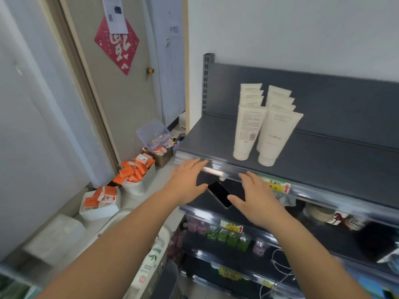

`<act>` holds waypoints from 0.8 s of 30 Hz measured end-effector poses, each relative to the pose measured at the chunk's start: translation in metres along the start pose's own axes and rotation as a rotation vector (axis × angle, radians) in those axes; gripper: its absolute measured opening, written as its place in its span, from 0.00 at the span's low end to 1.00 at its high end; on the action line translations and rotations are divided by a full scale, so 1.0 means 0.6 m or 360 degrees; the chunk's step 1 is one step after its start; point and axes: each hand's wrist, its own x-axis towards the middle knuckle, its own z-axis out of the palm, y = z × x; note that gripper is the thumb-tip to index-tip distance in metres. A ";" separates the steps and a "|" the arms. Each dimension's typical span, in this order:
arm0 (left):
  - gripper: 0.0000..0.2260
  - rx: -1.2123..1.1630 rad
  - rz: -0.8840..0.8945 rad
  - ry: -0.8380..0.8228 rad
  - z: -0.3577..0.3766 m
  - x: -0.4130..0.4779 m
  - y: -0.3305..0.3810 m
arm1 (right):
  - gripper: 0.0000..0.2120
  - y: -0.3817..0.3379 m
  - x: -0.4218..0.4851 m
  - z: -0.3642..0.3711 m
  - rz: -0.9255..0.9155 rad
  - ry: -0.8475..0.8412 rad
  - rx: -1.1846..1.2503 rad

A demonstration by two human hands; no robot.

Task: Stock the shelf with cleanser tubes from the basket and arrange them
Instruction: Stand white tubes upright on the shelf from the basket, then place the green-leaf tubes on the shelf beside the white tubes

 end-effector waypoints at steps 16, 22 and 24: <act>0.34 -0.0296 -0.0908 0.0111 0.004 -0.365 -0.262 | 0.34 -0.286 0.031 0.203 -0.0762 -0.0436 0.0019; 0.33 -0.0418 -0.1358 -0.0029 0.060 -0.462 -0.318 | 0.32 -0.360 0.053 0.291 -0.0940 -0.0732 0.0062; 0.33 -0.0451 -0.1502 -0.0040 0.085 -0.482 -0.325 | 0.31 -0.375 0.060 0.323 -0.0977 -0.0849 0.0015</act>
